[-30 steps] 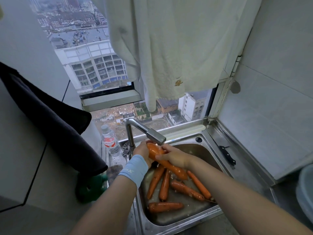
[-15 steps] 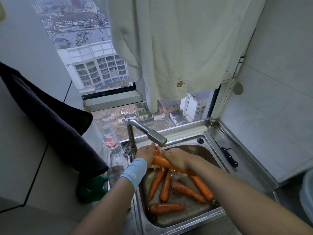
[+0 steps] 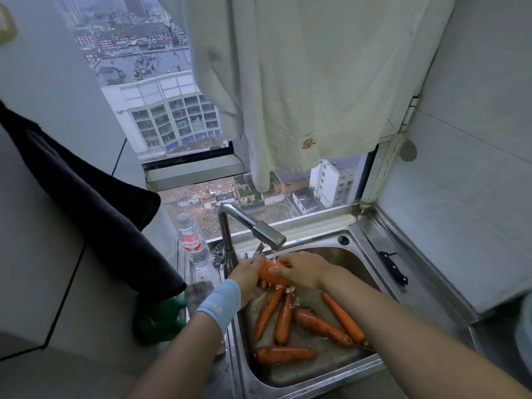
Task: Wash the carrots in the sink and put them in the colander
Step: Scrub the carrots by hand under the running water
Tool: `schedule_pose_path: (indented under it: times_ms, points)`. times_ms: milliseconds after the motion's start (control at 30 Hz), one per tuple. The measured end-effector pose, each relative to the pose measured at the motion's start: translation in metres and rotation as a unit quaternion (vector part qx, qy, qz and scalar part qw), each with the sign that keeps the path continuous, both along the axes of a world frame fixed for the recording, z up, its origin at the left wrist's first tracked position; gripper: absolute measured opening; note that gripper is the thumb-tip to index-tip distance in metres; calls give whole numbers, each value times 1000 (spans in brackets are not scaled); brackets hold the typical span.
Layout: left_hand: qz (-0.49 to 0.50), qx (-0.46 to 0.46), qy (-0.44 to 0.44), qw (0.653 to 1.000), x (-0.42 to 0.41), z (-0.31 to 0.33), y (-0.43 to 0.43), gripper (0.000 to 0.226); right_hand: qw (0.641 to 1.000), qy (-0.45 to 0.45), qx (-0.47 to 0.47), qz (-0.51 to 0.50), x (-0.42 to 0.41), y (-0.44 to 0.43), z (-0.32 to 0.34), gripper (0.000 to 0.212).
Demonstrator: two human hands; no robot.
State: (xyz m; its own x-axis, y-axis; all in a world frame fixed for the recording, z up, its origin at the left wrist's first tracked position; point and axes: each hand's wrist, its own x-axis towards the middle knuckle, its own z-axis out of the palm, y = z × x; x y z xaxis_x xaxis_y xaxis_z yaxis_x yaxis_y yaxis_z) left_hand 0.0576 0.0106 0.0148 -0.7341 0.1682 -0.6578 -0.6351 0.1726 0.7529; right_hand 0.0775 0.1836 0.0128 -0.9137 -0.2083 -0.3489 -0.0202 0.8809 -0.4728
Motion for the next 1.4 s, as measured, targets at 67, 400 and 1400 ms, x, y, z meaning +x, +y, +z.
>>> schedule_pose_path:
  times_ms: [67,400,1400]
  points:
    - [-42,20,56,997,4,-3,1,21,999,-4,-37,-28,2,6,-2,57]
    - [-82,-124,230,962,10,-6,23,17,993,17,-74,-87,10,0,-3,52]
    - [-75,-121,190,971,7,10,28,21,977,-75,-126,-156,14,3,-6,60]
